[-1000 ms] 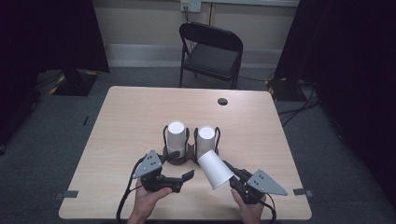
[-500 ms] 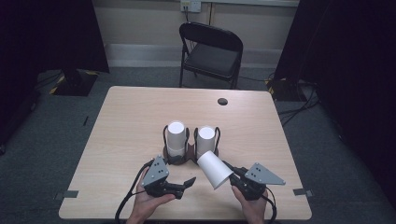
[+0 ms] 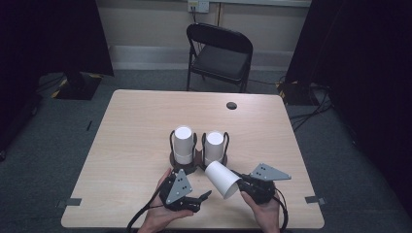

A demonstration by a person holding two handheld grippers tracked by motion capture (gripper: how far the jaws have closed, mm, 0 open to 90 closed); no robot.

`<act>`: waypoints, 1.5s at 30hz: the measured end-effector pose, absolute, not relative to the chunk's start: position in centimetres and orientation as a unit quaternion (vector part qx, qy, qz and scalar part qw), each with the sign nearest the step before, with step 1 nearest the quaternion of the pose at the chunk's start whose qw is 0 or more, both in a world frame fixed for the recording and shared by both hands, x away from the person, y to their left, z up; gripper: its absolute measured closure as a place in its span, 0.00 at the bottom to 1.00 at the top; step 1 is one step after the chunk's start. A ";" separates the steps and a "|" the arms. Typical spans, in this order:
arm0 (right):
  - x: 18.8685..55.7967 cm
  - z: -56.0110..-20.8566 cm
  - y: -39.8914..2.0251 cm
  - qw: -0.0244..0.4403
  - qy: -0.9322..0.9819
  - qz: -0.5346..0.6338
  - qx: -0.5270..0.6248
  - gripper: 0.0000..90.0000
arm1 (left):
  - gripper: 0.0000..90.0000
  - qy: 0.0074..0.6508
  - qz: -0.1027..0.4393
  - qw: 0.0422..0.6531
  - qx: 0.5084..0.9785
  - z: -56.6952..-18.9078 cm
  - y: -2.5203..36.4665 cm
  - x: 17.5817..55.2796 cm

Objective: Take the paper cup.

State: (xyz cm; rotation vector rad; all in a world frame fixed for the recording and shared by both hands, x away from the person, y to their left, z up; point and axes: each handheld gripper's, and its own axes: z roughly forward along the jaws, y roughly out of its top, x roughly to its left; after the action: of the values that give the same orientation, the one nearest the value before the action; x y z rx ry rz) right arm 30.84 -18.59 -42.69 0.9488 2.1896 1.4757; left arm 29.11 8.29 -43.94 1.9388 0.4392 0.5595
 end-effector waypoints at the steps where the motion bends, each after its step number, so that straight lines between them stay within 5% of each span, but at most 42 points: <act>1: 30.9 -42.6 -18.6 0.163 0.771 0.517 0.334 0.98 | 0.20 0.179 0.236 0.510 0.807 -44.0 8.1 29.1; 17: 32.3 -41.3 -18.0 0.094 0.819 0.436 0.361 0.99 | 0.19 0.135 0.276 0.478 0.823 -44.8 6.8 28.4; 45: 33.8 -40.5 -16.2 0.046 0.858 0.371 0.352 0.99 | 0.19 0.081 0.325 0.430 0.838 -44.8 5.5 28.4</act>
State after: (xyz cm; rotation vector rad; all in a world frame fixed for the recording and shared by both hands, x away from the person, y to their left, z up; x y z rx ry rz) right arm 33.76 -16.18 -40.46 1.0756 2.6198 1.1323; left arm 28.37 5.48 -44.80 2.0917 0.2011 0.8101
